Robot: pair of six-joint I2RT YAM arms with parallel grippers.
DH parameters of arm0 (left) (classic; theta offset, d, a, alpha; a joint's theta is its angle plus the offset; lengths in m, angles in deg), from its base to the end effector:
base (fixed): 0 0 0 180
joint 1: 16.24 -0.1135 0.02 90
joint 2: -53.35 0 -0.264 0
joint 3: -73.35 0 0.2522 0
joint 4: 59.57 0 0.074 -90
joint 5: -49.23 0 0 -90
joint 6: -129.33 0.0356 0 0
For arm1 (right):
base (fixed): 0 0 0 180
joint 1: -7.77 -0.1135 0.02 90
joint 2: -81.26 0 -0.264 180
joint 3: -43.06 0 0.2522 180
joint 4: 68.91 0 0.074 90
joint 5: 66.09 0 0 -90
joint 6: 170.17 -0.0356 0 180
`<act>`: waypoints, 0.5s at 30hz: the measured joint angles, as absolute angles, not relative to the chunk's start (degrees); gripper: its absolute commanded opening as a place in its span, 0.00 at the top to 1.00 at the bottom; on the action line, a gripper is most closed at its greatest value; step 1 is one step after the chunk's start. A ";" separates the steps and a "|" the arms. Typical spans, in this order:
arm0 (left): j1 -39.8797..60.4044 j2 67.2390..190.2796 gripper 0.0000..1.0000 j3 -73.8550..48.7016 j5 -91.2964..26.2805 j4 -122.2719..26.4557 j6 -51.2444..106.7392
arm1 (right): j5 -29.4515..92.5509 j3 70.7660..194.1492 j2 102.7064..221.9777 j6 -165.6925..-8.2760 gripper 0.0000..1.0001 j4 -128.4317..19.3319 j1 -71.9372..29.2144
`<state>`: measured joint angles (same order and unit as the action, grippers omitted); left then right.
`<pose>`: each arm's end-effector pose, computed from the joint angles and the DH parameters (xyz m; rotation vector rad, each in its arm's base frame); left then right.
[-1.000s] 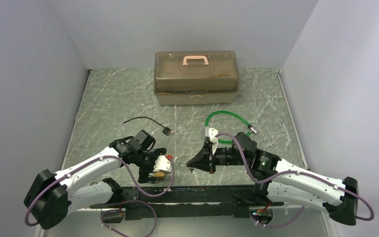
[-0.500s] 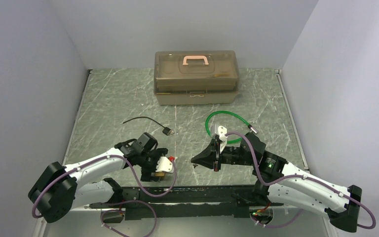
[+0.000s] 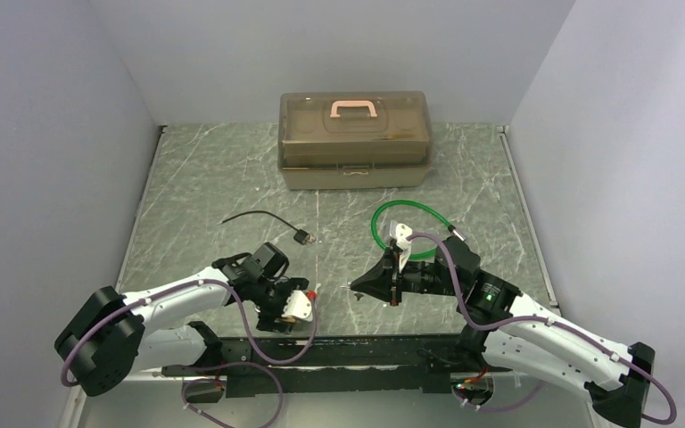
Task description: Unlock with the key
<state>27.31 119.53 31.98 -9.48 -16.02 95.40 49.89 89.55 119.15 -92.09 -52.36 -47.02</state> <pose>0.1183 -0.1380 0.1521 2.1014 1.5908 -0.6778 0.0830 0.1446 0.2987 -1.0079 1.5649 1.2247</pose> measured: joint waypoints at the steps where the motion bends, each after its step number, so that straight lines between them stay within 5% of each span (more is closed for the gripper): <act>1: 27.36 119.77 0.36 31.95 -8.91 -15.76 95.66 | 50.02 89.55 119.17 -91.98 1.00 -51.94 -46.84; 4: 27.40 120.36 0.70 31.69 -7.99 -15.30 96.69 | 50.19 89.82 119.30 -91.72 1.00 -50.81 -46.63; 6: 27.53 120.31 0.75 31.60 -7.86 -14.67 97.02 | 50.21 90.12 119.46 -91.61 1.00 -50.28 -46.52; 9: 27.62 120.12 0.96 31.60 -8.06 -14.80 97.52 | 50.24 90.93 119.59 -91.28 1.00 -49.41 -46.43; 15: 27.73 119.83 1.00 28.22 -11.01 -8.20 97.76 | 51.04 92.68 121.10 -90.67 1.00 -48.27 -46.30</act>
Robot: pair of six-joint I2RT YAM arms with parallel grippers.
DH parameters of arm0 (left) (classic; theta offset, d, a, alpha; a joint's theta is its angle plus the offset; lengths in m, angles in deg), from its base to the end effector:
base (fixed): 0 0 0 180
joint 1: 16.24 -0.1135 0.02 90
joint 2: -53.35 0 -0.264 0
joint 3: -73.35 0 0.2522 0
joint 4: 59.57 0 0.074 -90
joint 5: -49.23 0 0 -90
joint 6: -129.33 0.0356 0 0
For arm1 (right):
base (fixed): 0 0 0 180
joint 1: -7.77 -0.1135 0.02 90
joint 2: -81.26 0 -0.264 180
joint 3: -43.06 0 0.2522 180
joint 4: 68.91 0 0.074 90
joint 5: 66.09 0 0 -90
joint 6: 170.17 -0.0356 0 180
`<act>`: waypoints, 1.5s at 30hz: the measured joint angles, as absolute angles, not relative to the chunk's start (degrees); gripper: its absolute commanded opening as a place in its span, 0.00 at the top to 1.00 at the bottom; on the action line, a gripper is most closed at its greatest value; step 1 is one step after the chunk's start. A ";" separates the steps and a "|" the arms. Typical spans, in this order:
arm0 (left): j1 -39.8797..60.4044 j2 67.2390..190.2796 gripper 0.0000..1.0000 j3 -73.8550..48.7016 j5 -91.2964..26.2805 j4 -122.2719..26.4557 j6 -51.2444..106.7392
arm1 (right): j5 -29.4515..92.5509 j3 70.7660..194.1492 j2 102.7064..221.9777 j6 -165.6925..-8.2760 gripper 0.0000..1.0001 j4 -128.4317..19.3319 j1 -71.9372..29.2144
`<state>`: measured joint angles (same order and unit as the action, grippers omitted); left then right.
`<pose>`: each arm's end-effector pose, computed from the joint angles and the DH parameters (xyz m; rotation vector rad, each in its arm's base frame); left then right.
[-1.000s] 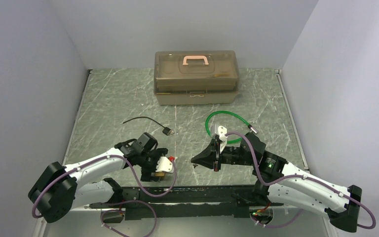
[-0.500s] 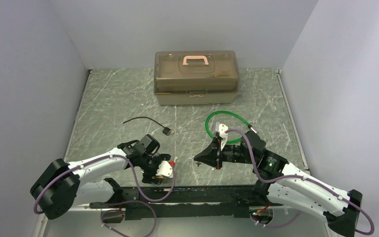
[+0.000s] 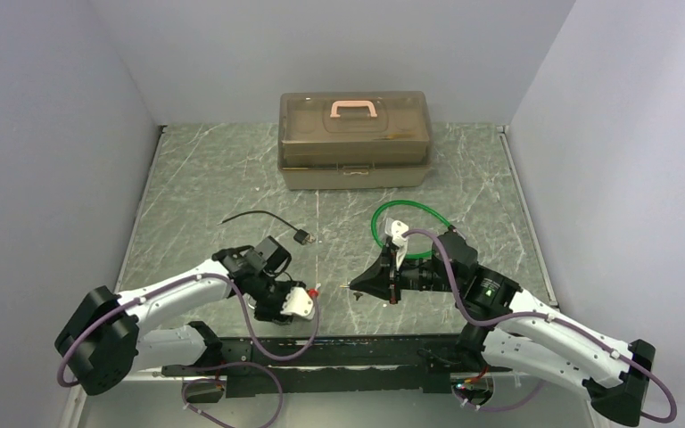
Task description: Unlock with the key
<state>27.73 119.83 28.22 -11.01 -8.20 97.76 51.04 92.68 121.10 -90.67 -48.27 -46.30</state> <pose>0.1178 -0.1382 0.1636 2.1773 1.6104 -0.6615 0.0864 0.1469 0.3056 -1.0415 1.6000 1.2083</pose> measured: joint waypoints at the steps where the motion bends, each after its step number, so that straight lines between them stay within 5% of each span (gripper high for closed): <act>1: 27.73 119.83 1.00 26.51 -11.49 -6.04 97.74 | 51.11 92.79 121.31 -90.63 1.00 -48.27 -46.30; 10: 27.62 110.10 1.00 4.00 -7.97 1.02 98.37 | 51.24 92.88 121.79 -88.73 1.00 -48.86 -46.12; 33: 33.00 99.57 1.00 -1.57 -3.30 0.35 107.36 | 53.60 94.34 120.83 -85.43 1.00 -54.85 -45.51; 45: 33.32 92.71 1.00 -1.46 -12.48 -2.63 119.12 | 56.33 94.58 125.73 -91.83 1.00 -64.69 -45.45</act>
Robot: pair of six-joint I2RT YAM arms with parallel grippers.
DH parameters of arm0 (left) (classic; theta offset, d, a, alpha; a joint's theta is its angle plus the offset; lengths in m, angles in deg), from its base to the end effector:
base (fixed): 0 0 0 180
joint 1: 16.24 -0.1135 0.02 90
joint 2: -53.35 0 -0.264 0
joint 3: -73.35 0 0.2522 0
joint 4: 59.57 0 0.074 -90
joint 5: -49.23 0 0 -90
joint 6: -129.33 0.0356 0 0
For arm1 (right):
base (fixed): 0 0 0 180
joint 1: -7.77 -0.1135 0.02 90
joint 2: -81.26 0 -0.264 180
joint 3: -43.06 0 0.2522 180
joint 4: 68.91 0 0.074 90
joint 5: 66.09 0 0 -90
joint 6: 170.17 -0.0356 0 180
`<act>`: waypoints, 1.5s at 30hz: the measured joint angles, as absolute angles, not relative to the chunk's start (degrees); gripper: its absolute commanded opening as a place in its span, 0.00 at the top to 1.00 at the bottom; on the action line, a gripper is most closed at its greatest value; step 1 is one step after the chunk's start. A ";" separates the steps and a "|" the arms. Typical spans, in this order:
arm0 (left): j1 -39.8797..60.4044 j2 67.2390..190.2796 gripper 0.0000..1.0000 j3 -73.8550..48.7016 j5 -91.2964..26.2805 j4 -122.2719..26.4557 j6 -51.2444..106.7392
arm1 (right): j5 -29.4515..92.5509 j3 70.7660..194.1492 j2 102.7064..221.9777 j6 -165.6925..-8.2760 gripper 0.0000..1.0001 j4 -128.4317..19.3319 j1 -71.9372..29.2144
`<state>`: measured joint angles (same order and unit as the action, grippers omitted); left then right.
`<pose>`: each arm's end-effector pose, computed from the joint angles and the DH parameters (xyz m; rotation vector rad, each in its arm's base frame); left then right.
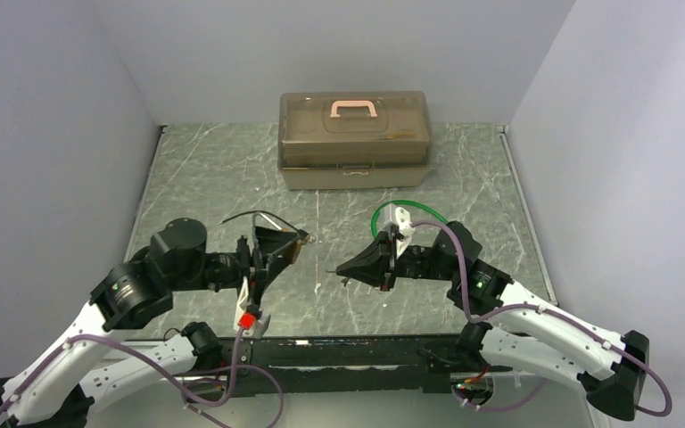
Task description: Unlock with the key
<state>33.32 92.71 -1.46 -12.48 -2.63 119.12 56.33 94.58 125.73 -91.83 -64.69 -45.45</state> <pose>0.0646 -0.1018 0.3886 1.8312 0.5108 -0.1231 0.0960 0.1603 0.3345 -1.0325 1.3328 1.3044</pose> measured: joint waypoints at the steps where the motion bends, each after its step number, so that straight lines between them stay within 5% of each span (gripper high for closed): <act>1: 33.35 91.88 1.00 -1.46 -13.28 -2.93 119.92 | 56.57 95.08 126.30 -92.03 1.00 -64.66 -45.45; 16: 33.26 87.83 1.00 4.00 -21.79 -8.31 122.46 | 55.74 107.78 137.36 -92.14 1.00 -64.99 -46.17; 45: 32.54 86.72 1.00 5.38 -22.79 -12.13 122.15 | 49.45 109.55 142.67 -92.14 1.00 -68.84 -48.22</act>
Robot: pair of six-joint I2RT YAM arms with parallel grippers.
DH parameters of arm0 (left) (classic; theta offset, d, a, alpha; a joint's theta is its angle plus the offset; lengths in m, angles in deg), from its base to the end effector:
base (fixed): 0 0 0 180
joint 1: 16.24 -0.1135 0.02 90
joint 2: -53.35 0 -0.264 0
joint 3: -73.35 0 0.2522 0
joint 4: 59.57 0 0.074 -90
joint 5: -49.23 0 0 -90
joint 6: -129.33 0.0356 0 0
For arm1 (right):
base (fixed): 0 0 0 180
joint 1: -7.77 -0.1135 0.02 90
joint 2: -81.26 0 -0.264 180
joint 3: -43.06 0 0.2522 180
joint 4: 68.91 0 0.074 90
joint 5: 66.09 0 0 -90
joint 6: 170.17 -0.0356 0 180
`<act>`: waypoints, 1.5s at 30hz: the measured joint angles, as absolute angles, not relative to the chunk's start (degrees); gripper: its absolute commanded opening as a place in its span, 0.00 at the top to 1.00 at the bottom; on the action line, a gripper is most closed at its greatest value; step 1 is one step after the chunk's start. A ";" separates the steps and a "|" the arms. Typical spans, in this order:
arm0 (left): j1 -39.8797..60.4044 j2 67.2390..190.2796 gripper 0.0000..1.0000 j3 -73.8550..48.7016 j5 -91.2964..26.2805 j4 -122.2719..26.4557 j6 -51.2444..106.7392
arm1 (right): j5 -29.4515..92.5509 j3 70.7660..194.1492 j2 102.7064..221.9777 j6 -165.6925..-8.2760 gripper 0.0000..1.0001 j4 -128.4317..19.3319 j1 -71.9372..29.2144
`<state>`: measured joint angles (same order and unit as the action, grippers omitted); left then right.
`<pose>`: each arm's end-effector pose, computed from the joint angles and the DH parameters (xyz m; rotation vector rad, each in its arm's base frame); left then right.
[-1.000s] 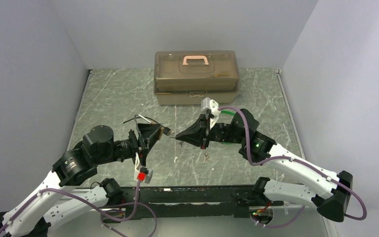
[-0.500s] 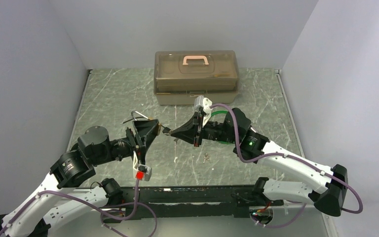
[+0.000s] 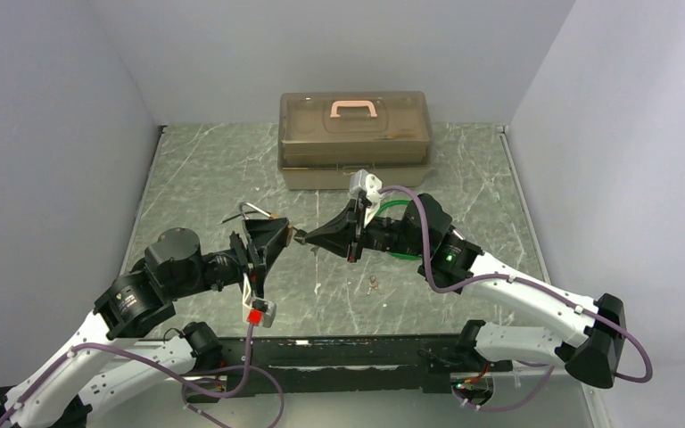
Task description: Unlock with the key
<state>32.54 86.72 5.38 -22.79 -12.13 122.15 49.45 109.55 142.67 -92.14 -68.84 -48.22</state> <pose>0.0657 -0.0917 0.3780 1.7080 0.5224 0.1457 0.1274 0.2163 0.3769 -0.9572 1.3221 1.2643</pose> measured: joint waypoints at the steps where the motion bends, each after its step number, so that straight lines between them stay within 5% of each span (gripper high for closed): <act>1: 32.54 86.72 1.00 5.38 -22.75 -12.13 122.15 | 49.45 109.58 142.80 -92.20 1.00 -68.99 -48.22; 45: 31.57 87.26 1.00 5.40 -23.78 -12.24 121.04 | 44.68 110.47 145.44 -91.42 1.00 -71.07 -49.79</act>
